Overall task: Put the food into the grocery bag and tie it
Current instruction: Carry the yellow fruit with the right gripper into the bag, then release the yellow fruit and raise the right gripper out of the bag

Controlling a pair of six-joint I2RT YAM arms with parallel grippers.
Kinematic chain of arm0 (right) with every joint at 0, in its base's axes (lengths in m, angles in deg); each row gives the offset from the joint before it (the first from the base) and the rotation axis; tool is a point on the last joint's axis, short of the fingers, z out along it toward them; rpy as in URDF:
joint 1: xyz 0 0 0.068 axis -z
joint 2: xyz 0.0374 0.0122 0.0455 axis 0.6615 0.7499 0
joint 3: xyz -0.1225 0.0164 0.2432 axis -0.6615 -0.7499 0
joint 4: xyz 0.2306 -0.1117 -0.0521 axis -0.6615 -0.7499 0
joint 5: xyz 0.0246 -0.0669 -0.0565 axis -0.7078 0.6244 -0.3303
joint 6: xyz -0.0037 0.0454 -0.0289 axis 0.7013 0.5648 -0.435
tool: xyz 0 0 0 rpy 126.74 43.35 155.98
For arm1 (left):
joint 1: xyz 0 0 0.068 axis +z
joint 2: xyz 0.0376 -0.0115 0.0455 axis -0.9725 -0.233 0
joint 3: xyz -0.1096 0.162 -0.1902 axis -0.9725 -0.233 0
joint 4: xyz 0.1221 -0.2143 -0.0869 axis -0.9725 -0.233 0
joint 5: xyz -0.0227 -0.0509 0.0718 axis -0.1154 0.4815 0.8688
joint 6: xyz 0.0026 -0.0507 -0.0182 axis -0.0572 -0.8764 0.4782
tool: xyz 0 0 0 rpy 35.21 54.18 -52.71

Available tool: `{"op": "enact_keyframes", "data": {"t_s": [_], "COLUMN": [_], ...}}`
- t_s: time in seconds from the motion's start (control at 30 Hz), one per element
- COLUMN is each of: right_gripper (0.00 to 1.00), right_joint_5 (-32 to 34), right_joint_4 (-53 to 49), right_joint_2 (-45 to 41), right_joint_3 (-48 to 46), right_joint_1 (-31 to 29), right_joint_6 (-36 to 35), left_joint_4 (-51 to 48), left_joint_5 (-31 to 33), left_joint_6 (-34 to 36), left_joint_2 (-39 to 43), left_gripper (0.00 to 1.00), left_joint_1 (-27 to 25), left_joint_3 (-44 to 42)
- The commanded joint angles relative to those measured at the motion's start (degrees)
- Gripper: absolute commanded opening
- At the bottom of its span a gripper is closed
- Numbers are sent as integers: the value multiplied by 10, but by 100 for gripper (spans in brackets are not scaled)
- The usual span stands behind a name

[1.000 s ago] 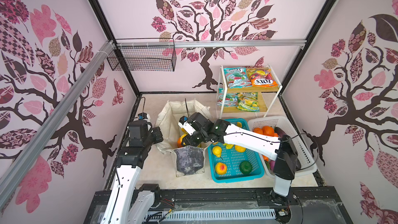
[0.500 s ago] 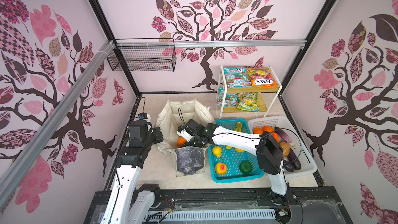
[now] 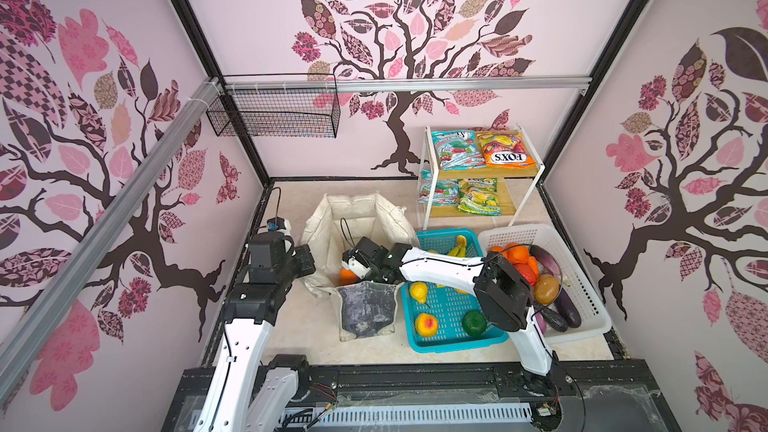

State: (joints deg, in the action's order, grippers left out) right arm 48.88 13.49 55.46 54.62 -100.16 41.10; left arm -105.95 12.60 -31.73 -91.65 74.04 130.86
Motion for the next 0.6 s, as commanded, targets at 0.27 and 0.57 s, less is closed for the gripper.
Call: {"op": "enact_keyframes", "data": {"t_s": [0.27, 0.57], "right_gripper": [95, 100], "right_joint_5": [43, 121], "right_joint_4": [-21, 16], "right_joint_2": [-10, -139], "right_joint_3": [7, -41], "right_joint_1": [10, 10], "right_joint_6": [7, 20], "left_joint_4": [19, 17], "left_joint_5": [-1, 10], "left_joint_6": [7, 9], "left_joint_2": [-1, 2], "left_gripper": [0, 0], "left_joint_1": [3, 4], "left_joint_3": [-10, -9]}}
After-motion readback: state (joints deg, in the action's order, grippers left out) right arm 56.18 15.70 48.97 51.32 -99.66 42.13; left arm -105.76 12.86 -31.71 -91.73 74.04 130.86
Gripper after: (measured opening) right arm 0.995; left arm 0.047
